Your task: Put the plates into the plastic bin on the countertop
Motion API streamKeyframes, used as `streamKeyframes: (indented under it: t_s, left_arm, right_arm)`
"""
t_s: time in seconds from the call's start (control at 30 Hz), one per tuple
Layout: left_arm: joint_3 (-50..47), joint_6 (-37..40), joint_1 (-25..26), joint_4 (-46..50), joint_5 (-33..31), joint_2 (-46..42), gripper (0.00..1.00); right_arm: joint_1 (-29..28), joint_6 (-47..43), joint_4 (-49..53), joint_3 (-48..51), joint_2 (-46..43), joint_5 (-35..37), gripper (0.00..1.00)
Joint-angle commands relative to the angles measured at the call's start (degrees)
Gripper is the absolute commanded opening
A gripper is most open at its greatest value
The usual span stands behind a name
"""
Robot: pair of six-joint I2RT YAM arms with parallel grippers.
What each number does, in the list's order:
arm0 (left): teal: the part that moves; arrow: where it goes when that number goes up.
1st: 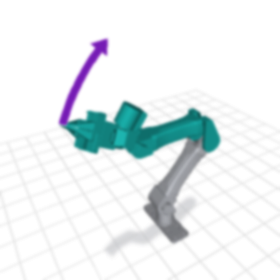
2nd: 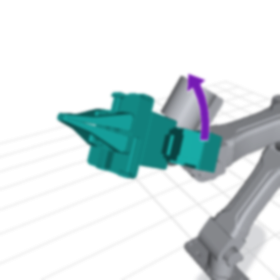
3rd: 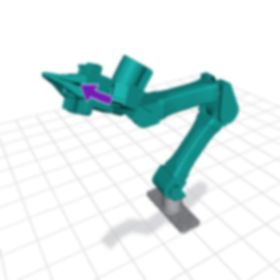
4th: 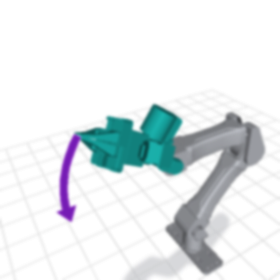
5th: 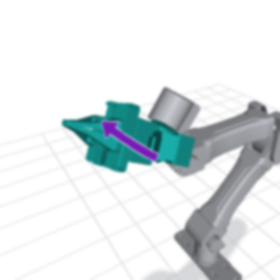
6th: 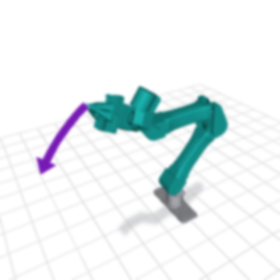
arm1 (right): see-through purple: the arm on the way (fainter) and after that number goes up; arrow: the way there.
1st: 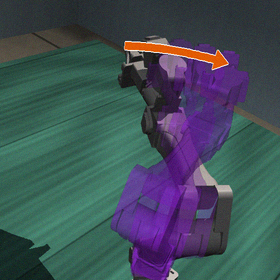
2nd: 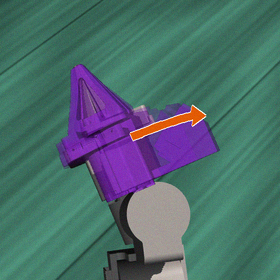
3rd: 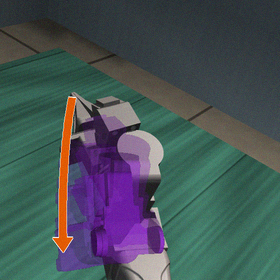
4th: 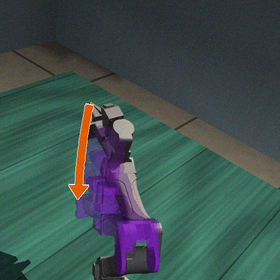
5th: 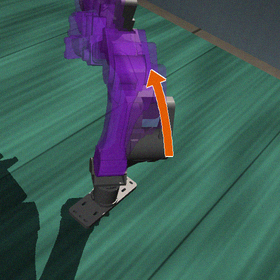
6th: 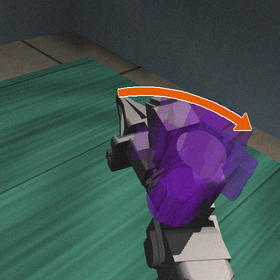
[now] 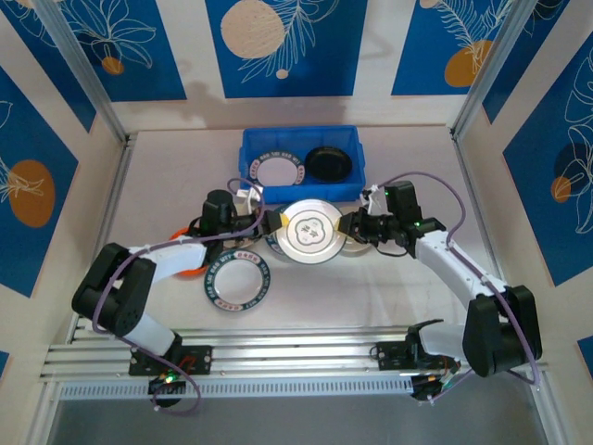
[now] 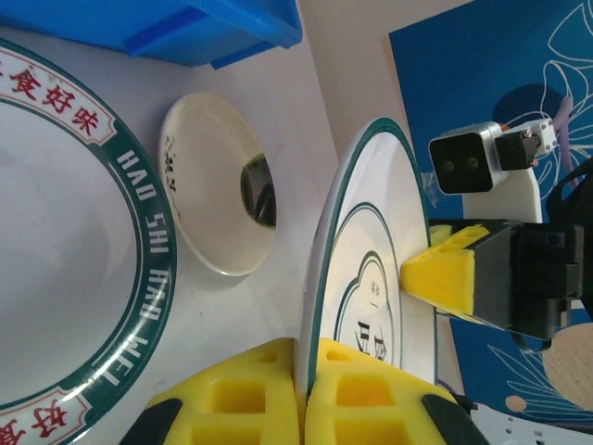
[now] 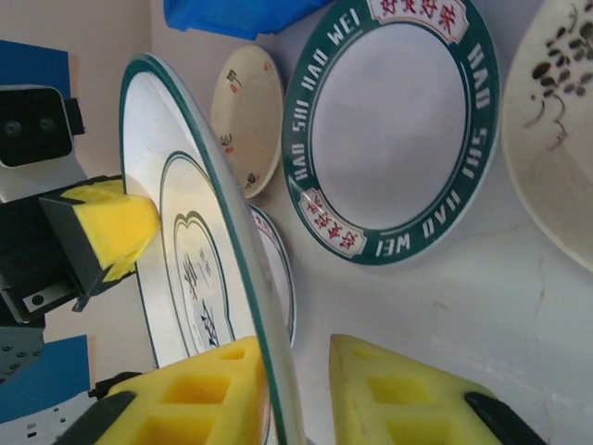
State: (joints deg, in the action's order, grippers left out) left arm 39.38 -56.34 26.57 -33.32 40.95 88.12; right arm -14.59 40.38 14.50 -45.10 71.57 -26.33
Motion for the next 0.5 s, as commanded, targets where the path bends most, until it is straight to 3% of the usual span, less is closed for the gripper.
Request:
streamKeyframes:
  t_s: [0.0,0.03,0.07,0.17,0.23,0.47]
  left_arm:
    - [0.44,-0.31,-0.61,-3.13,3.66,-1.55,0.0]
    - [0.28,0.62,-0.96,-1.51,2.96,-2.47,0.0]
    - [0.26,1.65,-1.35,0.45,2.11,-3.39,0.09]
    - [0.19,6.04,-2.92,7.49,-2.03,-7.49,0.59]
    - [0.26,9.17,-4.46,12.43,-5.4,-10.65,0.75]
    - [3.17,15.93,-11.32,25.15,-12.45,-17.21,0.82]
  right_arm:
    - [0.24,-0.58,0.33,-3.03,1.25,2.51,0.0]
    - [0.26,-1.05,1.01,-4.05,1.53,3.61,0.0]
    - [0.26,-1.39,1.58,-5.04,1.92,4.66,0.0]
    - [0.4,-2.3,2.9,-9.72,4.49,7.57,0.0]
    - [0.37,-2.16,1.6,-12.97,6.62,8.88,0.0]
    - [-0.17,-1.93,-0.31,-28.41,19.54,14.42,0.0]
